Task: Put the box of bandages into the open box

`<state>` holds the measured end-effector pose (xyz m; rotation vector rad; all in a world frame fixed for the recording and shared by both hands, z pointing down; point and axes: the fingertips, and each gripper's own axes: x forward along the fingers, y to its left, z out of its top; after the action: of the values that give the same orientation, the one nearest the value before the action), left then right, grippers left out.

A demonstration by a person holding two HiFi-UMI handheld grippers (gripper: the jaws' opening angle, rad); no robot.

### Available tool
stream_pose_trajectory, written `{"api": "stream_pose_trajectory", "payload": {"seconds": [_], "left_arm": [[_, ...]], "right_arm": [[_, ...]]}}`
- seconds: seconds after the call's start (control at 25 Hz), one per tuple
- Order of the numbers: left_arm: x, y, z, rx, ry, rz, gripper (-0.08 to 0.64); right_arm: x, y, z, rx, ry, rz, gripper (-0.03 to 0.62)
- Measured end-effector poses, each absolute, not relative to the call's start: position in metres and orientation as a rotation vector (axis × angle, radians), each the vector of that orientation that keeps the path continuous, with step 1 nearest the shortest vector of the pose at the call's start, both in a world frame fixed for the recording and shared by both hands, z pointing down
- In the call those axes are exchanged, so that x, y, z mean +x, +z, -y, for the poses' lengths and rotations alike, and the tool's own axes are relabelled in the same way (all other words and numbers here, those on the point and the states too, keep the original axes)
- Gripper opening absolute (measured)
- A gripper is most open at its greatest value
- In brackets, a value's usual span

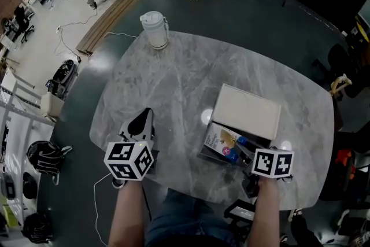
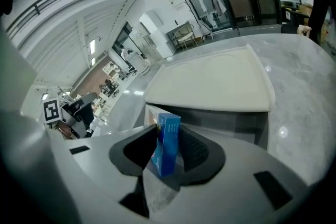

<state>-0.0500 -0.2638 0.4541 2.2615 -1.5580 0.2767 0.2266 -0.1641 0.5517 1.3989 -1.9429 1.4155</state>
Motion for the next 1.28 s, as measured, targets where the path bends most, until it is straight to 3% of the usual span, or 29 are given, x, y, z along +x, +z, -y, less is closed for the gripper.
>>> {"api": "stream_pose_trajectory", "payload": {"seconds": [0.92, 1.12, 1.28], "left_arm": [[-0.065, 0.474, 0.278, 2.212, 0.321, 1.554, 0.011], [-0.057, 0.477, 0.284, 2.223, 0.331, 1.527, 0.011], [-0.049, 0.473, 0.288, 2.245, 0.330, 1.506, 0.011]], "right_arm": [[0.244, 0.603, 0.162, 1.396, 1.290, 1.671, 0.147], [0.252, 0.604, 0.163, 1.386, 1.280, 1.638, 0.221], [0.255, 0.600, 0.163, 1.417, 1.295, 1.637, 0.238]]}}
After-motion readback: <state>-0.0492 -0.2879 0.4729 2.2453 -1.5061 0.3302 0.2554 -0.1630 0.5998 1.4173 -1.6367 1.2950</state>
